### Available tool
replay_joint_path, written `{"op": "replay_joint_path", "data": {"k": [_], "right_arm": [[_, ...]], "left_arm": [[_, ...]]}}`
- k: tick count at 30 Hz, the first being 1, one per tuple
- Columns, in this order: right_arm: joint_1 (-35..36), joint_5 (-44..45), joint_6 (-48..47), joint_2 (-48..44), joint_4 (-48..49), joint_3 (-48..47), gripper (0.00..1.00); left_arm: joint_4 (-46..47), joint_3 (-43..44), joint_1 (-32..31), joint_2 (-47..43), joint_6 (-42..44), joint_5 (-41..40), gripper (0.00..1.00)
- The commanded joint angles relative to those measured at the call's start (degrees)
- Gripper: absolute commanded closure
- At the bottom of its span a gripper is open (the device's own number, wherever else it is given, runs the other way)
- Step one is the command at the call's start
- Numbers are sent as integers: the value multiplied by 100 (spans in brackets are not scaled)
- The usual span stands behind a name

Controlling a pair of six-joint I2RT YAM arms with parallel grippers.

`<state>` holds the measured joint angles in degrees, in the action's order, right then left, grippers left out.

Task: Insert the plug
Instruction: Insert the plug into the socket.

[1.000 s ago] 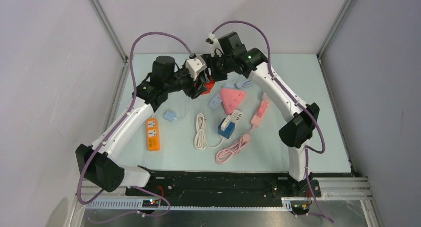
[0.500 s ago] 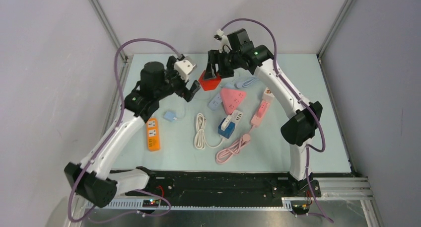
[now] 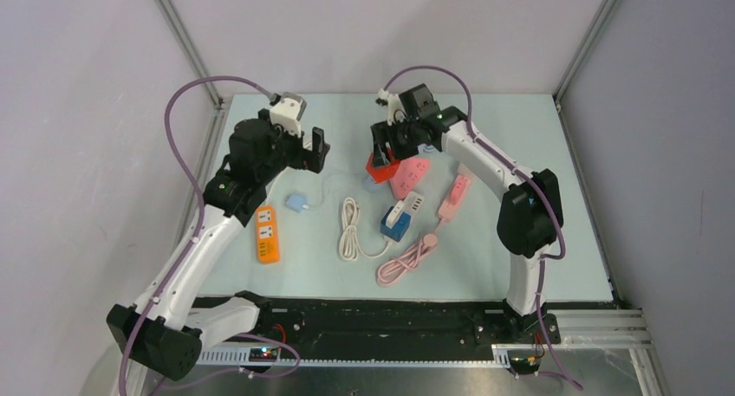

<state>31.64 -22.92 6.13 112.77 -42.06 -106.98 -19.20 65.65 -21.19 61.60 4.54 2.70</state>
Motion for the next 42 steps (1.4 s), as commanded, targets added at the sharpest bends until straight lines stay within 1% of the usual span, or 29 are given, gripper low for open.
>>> {"op": "replay_joint_path", "data": {"k": [1, 4, 12, 15, 17, 18, 23, 33, 42], "right_arm": [[5, 258, -759, -652, 1126, 794, 81], [9, 255, -875, -531, 1151, 908, 81], [163, 291, -805, -135, 1682, 932, 87], [172, 279, -792, 103, 1548, 699, 87], [161, 261, -789, 385, 1136, 312, 87], [157, 246, -793, 434, 1111, 266, 87], [164, 120, -844, 589, 1221, 355, 87], [126, 285, -1131, 801, 1283, 399, 88], [125, 461, -1122, 972, 1340, 394, 88]], "left_arm": [[412, -353, 25, -3, -1191, 48, 0], [528, -525, 23, 31, -1466, 125, 0], [535, -569, 27, 129, -1456, 471, 0], [530, -581, 26, 101, -1475, 434, 0], [531, -598, 45, 71, -1539, 320, 0], [531, -615, 54, 58, -1568, 275, 0], [529, -636, 112, 50, -1698, 329, 0], [524, -777, 154, -13, -1912, 627, 0], [524, -782, 172, 13, -1913, 689, 0]]}}
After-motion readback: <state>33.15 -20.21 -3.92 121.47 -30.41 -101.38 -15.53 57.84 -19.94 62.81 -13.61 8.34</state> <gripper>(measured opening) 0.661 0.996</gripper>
